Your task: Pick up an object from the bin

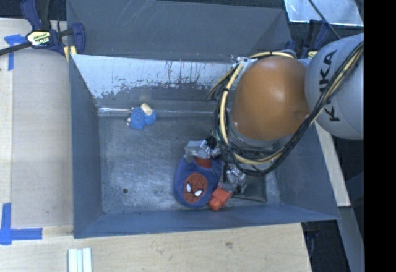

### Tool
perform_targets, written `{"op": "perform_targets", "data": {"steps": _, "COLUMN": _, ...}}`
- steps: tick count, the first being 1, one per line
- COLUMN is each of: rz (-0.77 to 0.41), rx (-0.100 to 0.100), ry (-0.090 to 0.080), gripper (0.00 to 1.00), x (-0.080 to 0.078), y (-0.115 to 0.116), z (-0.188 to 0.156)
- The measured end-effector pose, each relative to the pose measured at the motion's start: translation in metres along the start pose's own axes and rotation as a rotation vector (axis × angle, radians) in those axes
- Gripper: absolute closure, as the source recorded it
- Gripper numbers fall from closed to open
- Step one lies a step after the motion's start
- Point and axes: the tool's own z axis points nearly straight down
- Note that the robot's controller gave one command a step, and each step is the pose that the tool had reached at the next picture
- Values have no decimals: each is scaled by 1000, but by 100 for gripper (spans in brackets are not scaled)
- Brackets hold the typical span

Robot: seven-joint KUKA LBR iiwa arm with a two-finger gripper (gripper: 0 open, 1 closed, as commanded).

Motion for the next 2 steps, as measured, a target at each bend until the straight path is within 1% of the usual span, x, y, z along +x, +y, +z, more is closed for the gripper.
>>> {"op": "perform_targets", "data": {"steps": 1, "rz": -351, "rx": -3, "ry": 4, "gripper": 0, "x": -34, "y": -40, "z": 78}}
{"op": "perform_targets", "data": {"steps": 2, "rz": -727, "rx": -1, "ry": 1, "gripper": 0, "x": -31, "y": -31, "z": 83}}
